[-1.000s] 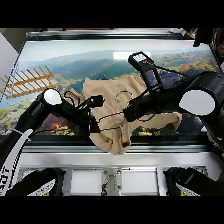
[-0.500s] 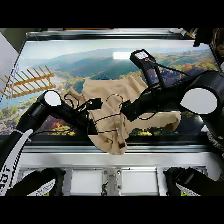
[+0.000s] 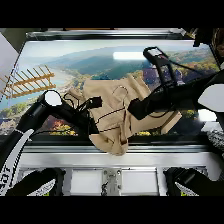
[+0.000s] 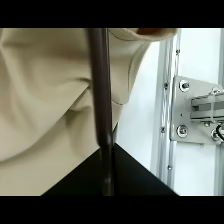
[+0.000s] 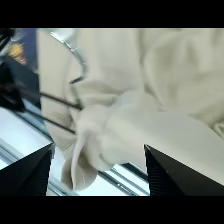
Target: Fold the clothes and pants, and hang the long-sleeved shirts on hangers.
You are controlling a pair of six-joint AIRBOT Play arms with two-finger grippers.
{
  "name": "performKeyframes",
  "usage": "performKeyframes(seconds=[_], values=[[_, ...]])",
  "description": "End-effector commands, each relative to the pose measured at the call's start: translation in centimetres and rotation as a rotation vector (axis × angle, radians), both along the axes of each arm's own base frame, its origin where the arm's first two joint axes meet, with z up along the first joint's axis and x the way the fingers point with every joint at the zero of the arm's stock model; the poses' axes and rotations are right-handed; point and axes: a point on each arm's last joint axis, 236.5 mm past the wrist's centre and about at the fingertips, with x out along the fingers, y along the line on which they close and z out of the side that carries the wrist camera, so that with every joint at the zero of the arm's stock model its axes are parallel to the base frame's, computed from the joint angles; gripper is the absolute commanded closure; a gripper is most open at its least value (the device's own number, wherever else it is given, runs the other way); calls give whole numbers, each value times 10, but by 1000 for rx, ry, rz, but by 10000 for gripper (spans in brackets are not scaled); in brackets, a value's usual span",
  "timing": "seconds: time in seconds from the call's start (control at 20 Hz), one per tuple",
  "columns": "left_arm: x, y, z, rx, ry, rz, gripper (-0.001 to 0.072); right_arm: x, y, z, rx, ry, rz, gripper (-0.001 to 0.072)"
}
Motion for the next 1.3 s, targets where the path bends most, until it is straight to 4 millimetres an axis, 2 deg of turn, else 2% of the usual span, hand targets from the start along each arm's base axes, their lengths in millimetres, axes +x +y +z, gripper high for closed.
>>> performKeyframes(seconds=[0.0,0.15,0.35,0.45,0.6,0.7,0.8,0.9,1.1,1.25], values=[[-1,2,-1,7,-1,-10,697,5,-15,0,-13,6,-36,84],[-1,2,-1,7,-2,-10,697,4,-18,1,-25,-13,25,84],[-1,2,-1,8,-2,-10,697,-7,-7,18,89,-63,264,84],[0,2,-1,7,-5,-7,697,-2,-7,29,139,-108,298,84],[0,2,-1,6,-4,-7,696,2,-8,31,146,-117,287,84],[0,2,-1,6,-4,-7,697,12,-12,31,116,-186,335,84],[0,2,-1,6,-4,-7,696,18,-30,26,83,-221,393,84],[0,2,-1,6,-4,-7,696,16,-49,25,125,-221,449,84],[0,2,-1,6,-3,-8,697,24,-91,32,370,-292,430,84],[0,2,-1,6,-4,-7,696,28,-133,8,479,-276,368,85]])
